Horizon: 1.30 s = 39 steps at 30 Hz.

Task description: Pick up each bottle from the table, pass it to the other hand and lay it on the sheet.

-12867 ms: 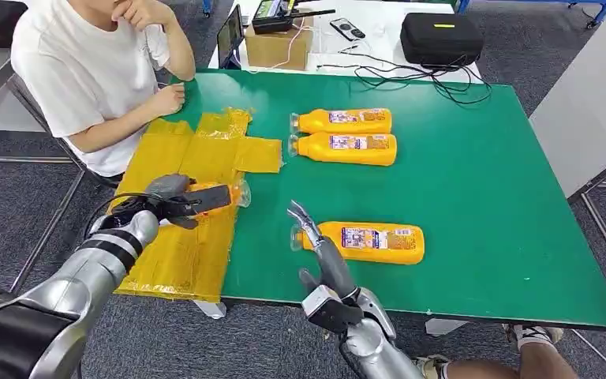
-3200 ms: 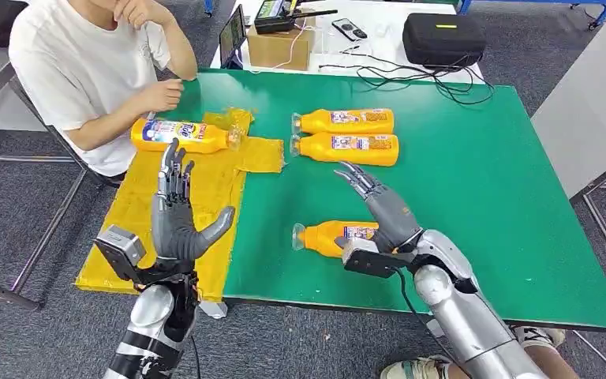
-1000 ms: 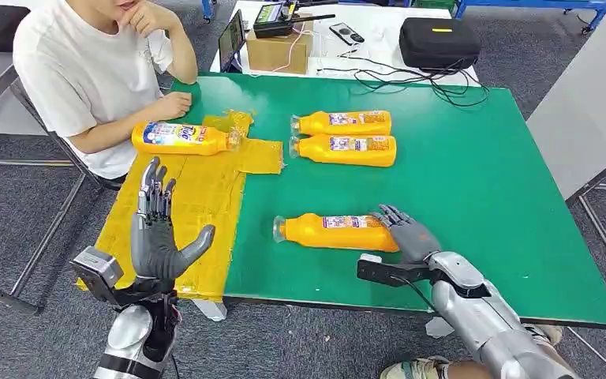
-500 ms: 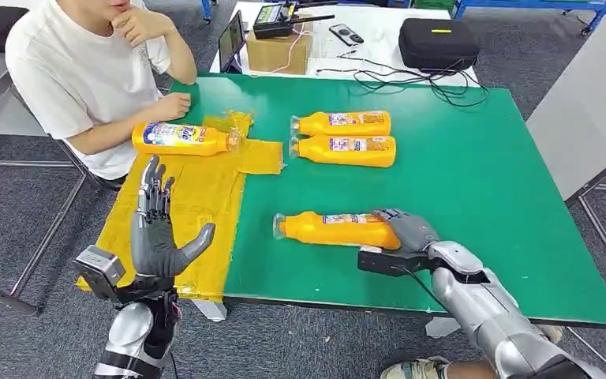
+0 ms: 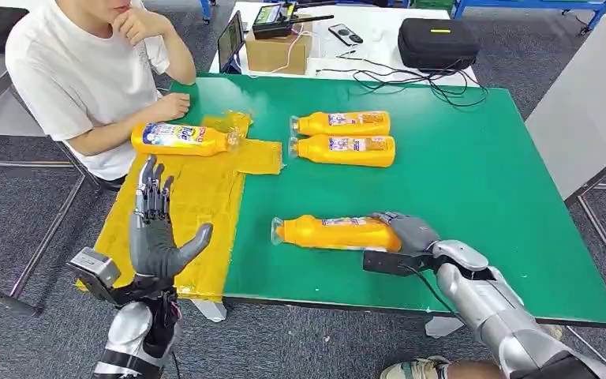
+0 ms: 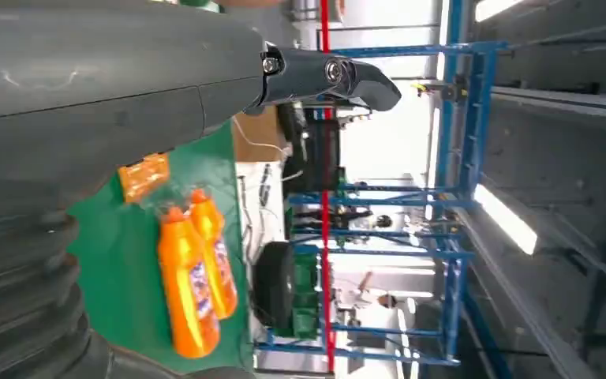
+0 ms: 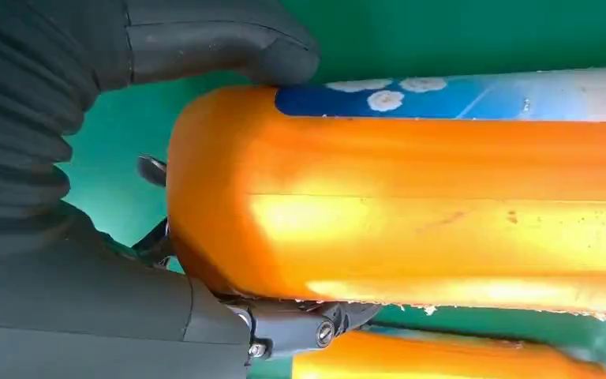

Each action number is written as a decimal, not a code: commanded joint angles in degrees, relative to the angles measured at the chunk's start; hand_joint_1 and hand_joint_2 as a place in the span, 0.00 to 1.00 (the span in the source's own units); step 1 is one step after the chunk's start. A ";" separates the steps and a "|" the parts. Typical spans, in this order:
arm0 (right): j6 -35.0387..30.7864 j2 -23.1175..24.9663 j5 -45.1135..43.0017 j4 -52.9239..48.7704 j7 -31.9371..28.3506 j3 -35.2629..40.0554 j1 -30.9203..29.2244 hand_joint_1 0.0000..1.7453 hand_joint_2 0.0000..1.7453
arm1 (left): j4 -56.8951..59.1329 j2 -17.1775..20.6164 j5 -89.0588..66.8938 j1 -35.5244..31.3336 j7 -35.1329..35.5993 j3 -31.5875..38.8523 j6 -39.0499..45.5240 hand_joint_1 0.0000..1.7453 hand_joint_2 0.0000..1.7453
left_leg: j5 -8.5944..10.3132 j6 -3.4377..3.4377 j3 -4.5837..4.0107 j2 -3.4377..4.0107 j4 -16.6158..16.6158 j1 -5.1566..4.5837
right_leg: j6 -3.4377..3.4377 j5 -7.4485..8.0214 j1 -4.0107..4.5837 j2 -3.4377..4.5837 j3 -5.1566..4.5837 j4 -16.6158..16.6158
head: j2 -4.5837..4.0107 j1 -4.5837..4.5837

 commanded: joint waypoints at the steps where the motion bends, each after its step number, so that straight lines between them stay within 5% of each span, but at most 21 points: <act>1: 1.54 0.24 -12.14 -6.09 -9.14 -2.70 10.88 1.00 1.00 | 0.30 0.66 4.50 -2.25 -0.67 2.49 -1.54 0.00 1.00 | 0.01 -0.10 0.17 -0.24 -0.10 0.16 | -0.15 -0.04 0.17 -0.27 0.32 -0.18 | 0.00 -0.02; 4: -2.73 4.32 -17.56 -19.14 -7.95 -9.66 17.82 1.00 1.00 | -5.28 -2.08 10.21 -0.46 -1.10 5.52 0.80 0.00 1.00 | -0.06 -0.15 0.13 -0.12 -0.08 0.23 | -0.22 -0.05 0.24 -0.13 0.28 -0.17 | 0.00 0.02; 14: -10.95 10.79 -22.18 -33.21 -8.53 -20.75 25.44 1.00 1.00 | -13.13 -3.46 12.33 4.85 -3.34 2.14 5.39 0.00 1.00 | -0.14 -0.16 -0.39 -0.03 0.04 0.23 | -0.15 -0.11 0.21 0.08 -0.21 0.06 | 0.00 0.00; 18: -21.78 15.23 -24.40 -37.54 -12.37 -27.97 28.21 1.00 1.00 | -21.42 -5.13 13.79 9.35 -4.72 1.02 4.44 0.00 1.00 | -0.15 -0.16 -0.62 -0.10 0.04 0.24 | -0.14 -0.12 0.21 0.05 -0.41 0.06 | 0.00 0.00; 21: -22.58 17.72 -30.39 -41.08 -15.48 -31.98 30.27 1.00 1.00 | -21.55 -2.48 14.83 12.85 -3.38 -3.08 2.16 0.00 1.00 | -0.16 -0.17 -0.67 -0.18 0.07 0.23 | -0.16 -0.16 0.21 -0.03 -0.44 0.08 | 0.00 0.00; 29: -22.10 18.53 -33.14 -46.67 -16.80 -30.64 32.97 1.00 1.00 | -11.47 -1.66 12.93 15.32 2.14 -10.63 -0.45 0.00 1.00 | -0.14 -0.15 -0.64 -0.26 -0.06 0.16 | 0.00 -0.23 0.13 -0.07 -0.42 -0.03 | 0.00 0.00; 33: -21.44 18.89 -34.98 -47.45 -16.80 -26.84 32.02 1.00 1.00 | 4.85 -1.52 14.26 11.11 2.29 -18.31 -3.03 0.00 1.00 | -0.16 -0.20 -0.45 -0.36 -0.14 0.17 | -0.06 -0.27 0.14 -0.19 -0.20 -0.10 | 0.00 -0.02; 39: -21.72 18.75 -35.18 -47.31 -16.80 -26.56 31.94 1.00 1.00 | 5.00 -1.19 14.56 10.58 1.68 -18.74 -2.72 0.00 1.00 | -0.19 -0.19 -0.51 -0.21 -0.07 0.20 | -0.05 -0.22 0.16 -0.04 -0.29 -0.08 | 0.00 -0.02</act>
